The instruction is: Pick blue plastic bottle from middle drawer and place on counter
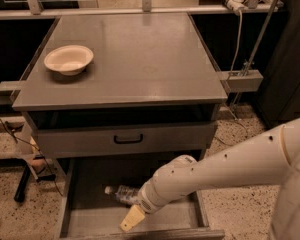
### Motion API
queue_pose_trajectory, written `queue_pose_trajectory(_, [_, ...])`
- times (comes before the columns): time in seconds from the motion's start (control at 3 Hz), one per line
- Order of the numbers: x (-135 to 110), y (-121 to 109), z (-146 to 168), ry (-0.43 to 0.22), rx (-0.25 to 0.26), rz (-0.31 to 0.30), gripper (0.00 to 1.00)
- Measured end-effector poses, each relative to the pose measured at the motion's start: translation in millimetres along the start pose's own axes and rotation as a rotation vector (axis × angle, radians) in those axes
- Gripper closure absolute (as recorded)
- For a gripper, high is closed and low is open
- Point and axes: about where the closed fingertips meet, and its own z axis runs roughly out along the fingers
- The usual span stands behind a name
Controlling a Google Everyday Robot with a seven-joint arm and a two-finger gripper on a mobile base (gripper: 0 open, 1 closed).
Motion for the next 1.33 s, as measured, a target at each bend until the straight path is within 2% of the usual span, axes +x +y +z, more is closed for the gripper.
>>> queue_pose_trajectory(0.67, [0,-38,30,0.0,0.068,0.014,0.0])
queue_pose_trajectory(1.33, [-4,-51,82,-0.003,0.039,0.037,0.0])
